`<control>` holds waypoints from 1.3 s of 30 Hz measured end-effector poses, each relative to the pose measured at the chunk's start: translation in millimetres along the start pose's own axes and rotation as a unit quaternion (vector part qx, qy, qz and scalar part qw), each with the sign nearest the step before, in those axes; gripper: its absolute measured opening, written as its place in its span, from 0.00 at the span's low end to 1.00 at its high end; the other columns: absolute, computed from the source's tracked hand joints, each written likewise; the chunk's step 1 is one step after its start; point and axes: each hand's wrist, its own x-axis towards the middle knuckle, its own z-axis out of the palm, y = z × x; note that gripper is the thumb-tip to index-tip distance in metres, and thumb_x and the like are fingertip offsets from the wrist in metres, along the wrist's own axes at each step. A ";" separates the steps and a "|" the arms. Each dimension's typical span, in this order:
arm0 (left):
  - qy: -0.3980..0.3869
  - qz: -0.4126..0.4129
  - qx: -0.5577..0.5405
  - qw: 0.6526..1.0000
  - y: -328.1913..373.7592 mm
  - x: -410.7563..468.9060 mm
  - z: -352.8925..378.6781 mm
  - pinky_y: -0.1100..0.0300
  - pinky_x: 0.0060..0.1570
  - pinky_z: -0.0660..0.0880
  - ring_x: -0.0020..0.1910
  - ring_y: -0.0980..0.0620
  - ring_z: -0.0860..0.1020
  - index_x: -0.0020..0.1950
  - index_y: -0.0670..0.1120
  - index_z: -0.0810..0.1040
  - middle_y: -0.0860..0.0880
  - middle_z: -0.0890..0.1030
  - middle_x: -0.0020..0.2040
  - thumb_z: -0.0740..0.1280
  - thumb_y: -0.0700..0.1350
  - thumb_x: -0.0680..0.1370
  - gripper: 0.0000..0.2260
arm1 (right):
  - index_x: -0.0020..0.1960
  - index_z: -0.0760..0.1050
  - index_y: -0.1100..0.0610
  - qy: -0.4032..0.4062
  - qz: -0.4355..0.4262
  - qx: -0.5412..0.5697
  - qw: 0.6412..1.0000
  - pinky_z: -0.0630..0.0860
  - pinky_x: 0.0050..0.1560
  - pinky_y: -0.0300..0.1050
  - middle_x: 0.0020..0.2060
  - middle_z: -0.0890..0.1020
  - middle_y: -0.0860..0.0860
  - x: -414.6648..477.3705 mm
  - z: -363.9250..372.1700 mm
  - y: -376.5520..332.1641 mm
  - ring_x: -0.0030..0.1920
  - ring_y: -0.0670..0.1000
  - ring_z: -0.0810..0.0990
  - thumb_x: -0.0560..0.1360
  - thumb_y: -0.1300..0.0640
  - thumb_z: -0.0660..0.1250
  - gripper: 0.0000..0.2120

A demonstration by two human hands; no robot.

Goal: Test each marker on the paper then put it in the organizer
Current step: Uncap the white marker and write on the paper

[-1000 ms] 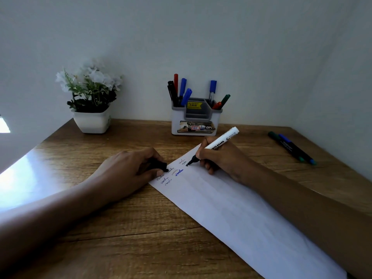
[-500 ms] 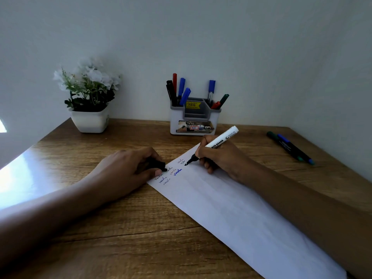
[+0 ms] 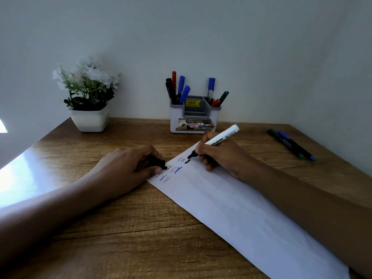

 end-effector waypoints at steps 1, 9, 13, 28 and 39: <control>0.000 0.000 0.000 1.000 0.3 0.0 0.0 0.52 0.53 0.76 0.52 0.58 0.78 0.58 0.63 0.72 0.61 0.80 0.56 0.63 0.62 0.73 0.14 | 0.40 0.75 0.63 0.001 0.001 -0.001 1.000 0.74 0.25 0.40 0.29 0.78 0.56 0.1 0.0 -0.1 0.27 0.49 0.75 0.72 0.66 0.67 0.03; 0.001 0.004 -0.009 1.000 0.3 0.5 0.6 0.52 0.54 0.76 0.54 0.58 0.78 0.58 0.63 0.73 0.61 0.80 0.57 0.64 0.60 0.73 0.14 | 0.37 0.72 0.61 0.022 0.004 -0.004 1.000 0.73 0.23 0.39 0.27 0.75 0.56 0.5 1.3 -0.1 0.24 0.48 0.73 0.71 0.66 0.66 0.05; -0.001 0.002 -0.010 1.000 -0.9 1.9 1.0 0.53 0.53 0.77 0.53 0.60 0.78 0.58 0.63 0.73 0.62 0.80 0.56 0.65 0.60 0.73 0.14 | 0.37 0.72 0.60 0.022 -0.020 -0.032 0.999 0.74 0.25 0.40 0.27 0.76 0.55 -3.1 1.2 -1.0 0.25 0.49 0.74 0.72 0.65 0.67 0.06; 0.040 0.002 -0.081 0.996 0.7 -0.3 -0.7 0.63 0.50 0.75 0.51 0.65 0.77 0.53 0.63 0.76 0.64 0.81 0.52 0.69 0.57 0.72 0.11 | 0.39 0.74 0.56 -0.020 -0.004 0.161 0.987 0.76 0.27 0.40 0.29 0.75 0.52 -10.4 -0.8 -24.3 0.26 0.45 0.73 0.74 0.63 0.67 0.06; 0.153 0.020 -0.361 0.920 6.3 -10.0 -10.4 0.49 0.59 0.74 0.49 0.58 0.82 0.48 0.57 0.82 0.57 0.85 0.46 0.74 0.51 0.63 0.15 | 0.44 0.78 0.56 -0.057 -0.045 0.193 0.978 0.78 0.29 0.43 0.31 0.79 0.53 -31.1 10.8 -55.1 0.30 0.47 0.78 0.76 0.64 0.63 0.07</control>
